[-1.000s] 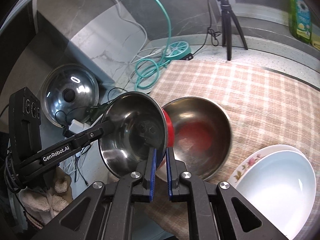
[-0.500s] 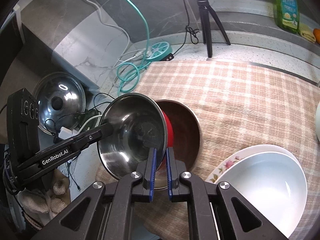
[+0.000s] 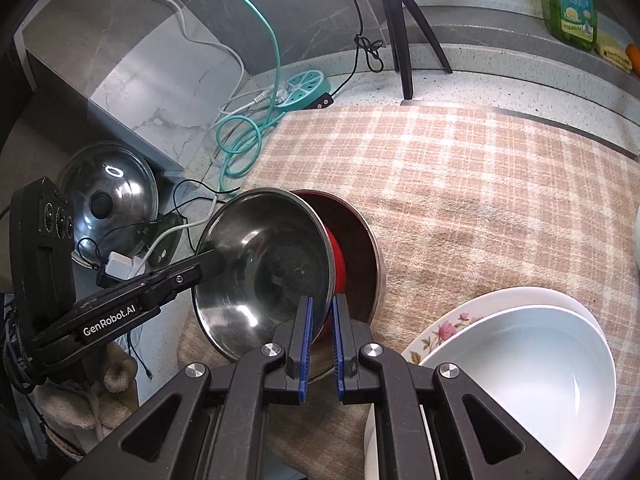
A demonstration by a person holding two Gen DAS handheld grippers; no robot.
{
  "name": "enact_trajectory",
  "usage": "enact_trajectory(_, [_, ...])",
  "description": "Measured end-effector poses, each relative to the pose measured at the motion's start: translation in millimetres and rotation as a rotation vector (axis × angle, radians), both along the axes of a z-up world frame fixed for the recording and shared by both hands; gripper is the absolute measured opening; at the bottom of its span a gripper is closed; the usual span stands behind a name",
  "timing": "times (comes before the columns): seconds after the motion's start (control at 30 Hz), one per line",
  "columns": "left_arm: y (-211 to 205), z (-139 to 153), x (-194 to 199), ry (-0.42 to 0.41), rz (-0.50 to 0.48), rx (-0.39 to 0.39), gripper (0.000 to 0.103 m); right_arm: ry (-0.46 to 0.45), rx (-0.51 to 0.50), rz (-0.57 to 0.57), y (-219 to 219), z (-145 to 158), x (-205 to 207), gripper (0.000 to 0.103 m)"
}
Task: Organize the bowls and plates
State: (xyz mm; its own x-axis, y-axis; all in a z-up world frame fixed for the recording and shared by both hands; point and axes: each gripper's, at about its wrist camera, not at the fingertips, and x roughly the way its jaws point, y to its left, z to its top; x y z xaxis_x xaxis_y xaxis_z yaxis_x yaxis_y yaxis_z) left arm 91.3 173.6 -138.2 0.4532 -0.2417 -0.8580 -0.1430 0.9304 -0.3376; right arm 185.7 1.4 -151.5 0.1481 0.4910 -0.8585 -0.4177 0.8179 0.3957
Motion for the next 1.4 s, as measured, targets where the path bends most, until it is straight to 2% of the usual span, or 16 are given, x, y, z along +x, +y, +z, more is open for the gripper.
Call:
enact_trajectory(0.83, [-2.6, -18.7, 4.4, 0.062, 0.003, 0.015, 0.008, 0.037, -0.035, 0.014, 3.8, -20.3, 9.6, 0.009])
enact_trajectory(1.4, [-5.6, -19.0, 7.9, 0.066, -0.013, 0.059, 0.008, 0.002, -0.088, 0.040, 10.4, -22.3, 8.3, 0.012])
